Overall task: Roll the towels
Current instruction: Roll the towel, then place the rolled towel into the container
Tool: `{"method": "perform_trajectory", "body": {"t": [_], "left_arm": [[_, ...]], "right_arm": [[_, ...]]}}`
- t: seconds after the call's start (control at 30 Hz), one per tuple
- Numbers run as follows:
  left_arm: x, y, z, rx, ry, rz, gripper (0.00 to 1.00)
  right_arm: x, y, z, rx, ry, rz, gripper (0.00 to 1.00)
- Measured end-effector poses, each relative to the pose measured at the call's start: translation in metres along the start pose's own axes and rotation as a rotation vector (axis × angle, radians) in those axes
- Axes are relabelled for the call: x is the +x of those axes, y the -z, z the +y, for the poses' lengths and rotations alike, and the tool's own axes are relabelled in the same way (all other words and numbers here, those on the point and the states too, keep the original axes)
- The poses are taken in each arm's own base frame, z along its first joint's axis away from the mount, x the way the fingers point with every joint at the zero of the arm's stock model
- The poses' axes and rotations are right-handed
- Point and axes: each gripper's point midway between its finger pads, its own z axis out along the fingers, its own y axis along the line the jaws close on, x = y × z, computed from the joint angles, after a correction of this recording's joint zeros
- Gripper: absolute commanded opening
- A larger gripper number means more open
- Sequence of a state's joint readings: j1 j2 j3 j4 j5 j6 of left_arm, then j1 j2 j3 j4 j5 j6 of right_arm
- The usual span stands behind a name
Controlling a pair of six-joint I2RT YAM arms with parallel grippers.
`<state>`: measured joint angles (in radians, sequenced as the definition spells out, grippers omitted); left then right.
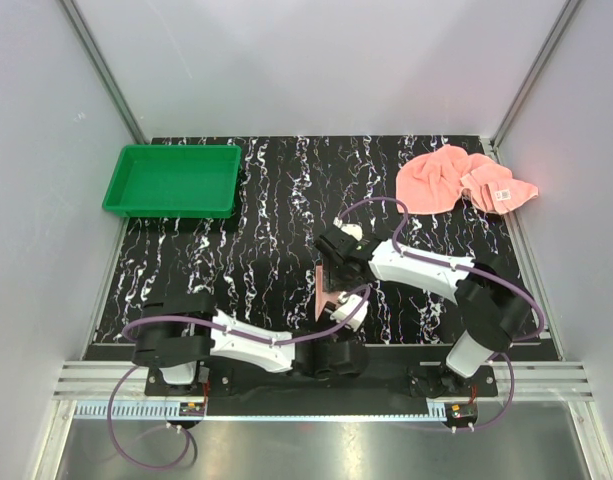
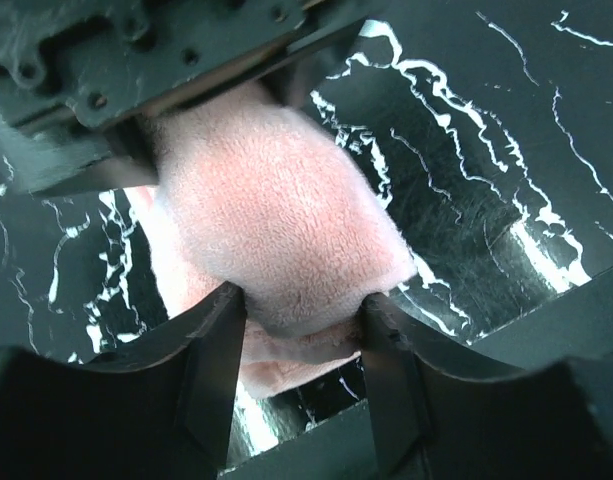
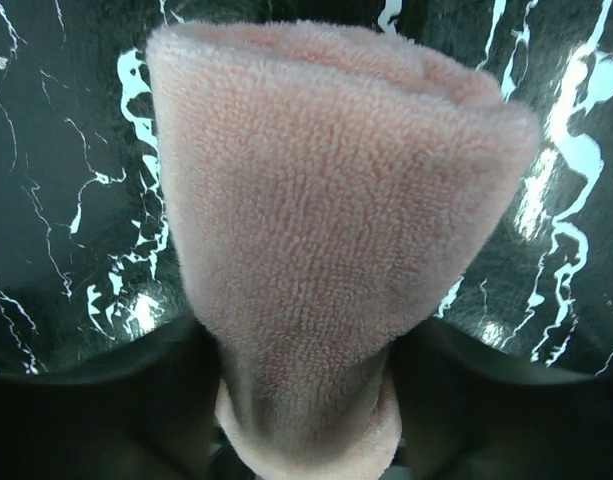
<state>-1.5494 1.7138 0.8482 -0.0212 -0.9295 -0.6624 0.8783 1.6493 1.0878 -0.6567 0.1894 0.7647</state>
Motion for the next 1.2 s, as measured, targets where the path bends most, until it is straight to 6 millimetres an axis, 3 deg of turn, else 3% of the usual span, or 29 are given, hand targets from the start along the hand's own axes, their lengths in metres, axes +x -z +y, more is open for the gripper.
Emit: {"method": "perform_trajectory", "body": {"t": [0.1,0.23,0.4,0.57,0.67,0.73,0.8,1.03,1.1,1.2], "left_arm": [[0.004,0.002,0.003,0.005,0.039,0.01,0.48],[0.007,0.005,0.005,0.012,0.092,0.018,0.48],[0.012,0.009,0.01,0.02,0.141,0.03,0.48],[0.015,0.01,0.012,0.025,0.175,0.043,0.48],[0.014,0.009,0.014,0.031,0.202,0.05,0.48],[0.013,0.01,0.017,0.039,0.228,0.056,0.48],[0.013,0.01,0.023,0.046,0.254,0.065,0.49],[0.013,0.011,0.048,0.055,0.331,0.095,0.5],[0.013,0.012,0.048,0.061,0.335,0.1,0.51],[0.014,0.012,0.045,0.079,0.327,0.106,0.51]], "right_arm": [[0.003,0.001,-0.001,0.008,-0.001,0.018,0.86],[0.001,0.009,-0.003,0.019,-0.002,0.043,0.93],[-0.03,0.018,-0.021,-0.005,-0.082,0.038,1.0],[-0.082,0.058,-0.036,-0.169,-0.211,-0.094,1.0],[-0.096,0.091,-0.033,-0.29,-0.23,-0.197,1.0],[-0.092,0.103,-0.026,-0.371,-0.223,-0.231,1.0],[-0.073,0.1,-0.025,-0.433,-0.233,-0.223,1.0],[0.019,0.03,-0.045,-0.475,-0.324,-0.036,1.0],[0.03,0.021,-0.045,-0.49,-0.33,-0.009,1.0],[0.022,0.019,-0.033,-0.562,-0.319,-0.033,1.0]]}}
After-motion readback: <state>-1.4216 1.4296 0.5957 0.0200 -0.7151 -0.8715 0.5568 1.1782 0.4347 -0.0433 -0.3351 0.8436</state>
